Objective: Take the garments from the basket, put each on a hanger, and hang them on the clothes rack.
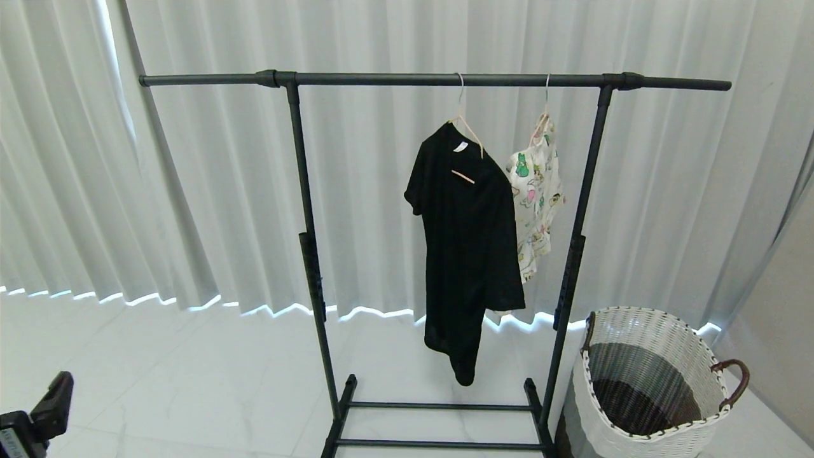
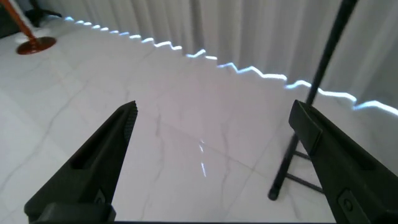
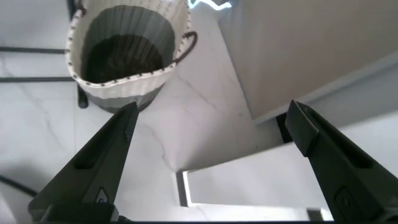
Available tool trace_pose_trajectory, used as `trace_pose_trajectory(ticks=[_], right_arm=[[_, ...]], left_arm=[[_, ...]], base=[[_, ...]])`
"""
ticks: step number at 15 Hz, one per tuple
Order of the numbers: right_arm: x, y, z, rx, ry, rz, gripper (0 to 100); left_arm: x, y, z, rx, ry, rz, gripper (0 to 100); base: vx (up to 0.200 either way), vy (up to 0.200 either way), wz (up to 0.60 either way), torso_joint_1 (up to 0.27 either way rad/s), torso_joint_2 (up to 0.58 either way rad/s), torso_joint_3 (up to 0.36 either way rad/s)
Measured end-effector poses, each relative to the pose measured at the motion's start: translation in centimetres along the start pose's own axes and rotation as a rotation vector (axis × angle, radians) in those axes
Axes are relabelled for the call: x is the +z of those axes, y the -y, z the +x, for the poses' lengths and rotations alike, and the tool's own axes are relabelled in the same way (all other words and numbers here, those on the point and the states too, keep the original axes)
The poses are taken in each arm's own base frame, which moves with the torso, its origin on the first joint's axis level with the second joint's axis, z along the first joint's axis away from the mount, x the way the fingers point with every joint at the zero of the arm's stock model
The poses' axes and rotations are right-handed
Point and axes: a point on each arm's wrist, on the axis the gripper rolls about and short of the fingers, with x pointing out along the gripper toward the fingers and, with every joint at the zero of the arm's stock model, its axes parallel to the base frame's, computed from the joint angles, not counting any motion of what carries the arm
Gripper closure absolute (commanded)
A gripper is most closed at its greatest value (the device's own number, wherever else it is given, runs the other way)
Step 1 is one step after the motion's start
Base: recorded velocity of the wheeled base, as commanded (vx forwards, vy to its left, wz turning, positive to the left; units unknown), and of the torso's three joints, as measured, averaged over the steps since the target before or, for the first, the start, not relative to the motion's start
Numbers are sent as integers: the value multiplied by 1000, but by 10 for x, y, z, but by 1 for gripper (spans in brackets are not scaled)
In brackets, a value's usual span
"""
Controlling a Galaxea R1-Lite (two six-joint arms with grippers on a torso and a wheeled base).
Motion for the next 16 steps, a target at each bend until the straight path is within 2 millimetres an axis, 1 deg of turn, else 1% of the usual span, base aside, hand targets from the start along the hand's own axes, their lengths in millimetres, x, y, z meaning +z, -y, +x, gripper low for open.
trace_pose_trajectory(ticks=[2, 5, 6, 7, 8, 10, 12, 14, 16], right_arm=[[-26, 2, -11, -50, 29, 46, 0], [-76, -4, -23, -103, 163, 126, 0], [-94, -8, -25, -107, 219, 144, 0], [-109, -13, -23, -111, 269, 161, 0], [-118, -17, -20, -114, 329, 183, 0], [-135, -27, -5, -118, 428, 224, 0], [-144, -34, 7, -114, 527, 272, 0], [-153, -39, 14, -62, 508, 342, 0], [-156, -41, 16, -53, 491, 352, 0]], left_arm=[[-6, -9, -12, 54, 43, -3, 0], [-29, -21, -39, 106, 119, 14, 0], [-38, -24, -47, 112, 145, 18, 0], [-47, -26, -54, 118, 162, 14, 0], [-54, -28, -60, 127, 184, -3, 0], [-73, -28, -65, 113, 136, -43, 0], [-78, -27, -67, 51, 147, -85, 0], [-79, -24, -68, -103, 176, -97, 0], [-83, -21, -68, -214, 155, -130, 0]], base=[[0, 0, 0, -129, 449, 300], [0, 0, 0, -27, 160, 98], [0, 0, 0, -56, 71, 85], [0, 0, 0, -27, 46, 51], [0, 0, 0, 0, 0, 0], [0, 0, 0, 0, 0, 0], [0, 0, 0, 0, 0, 0], [0, 0, 0, 0, 0, 0], [0, 0, 0, 0, 0, 0]])
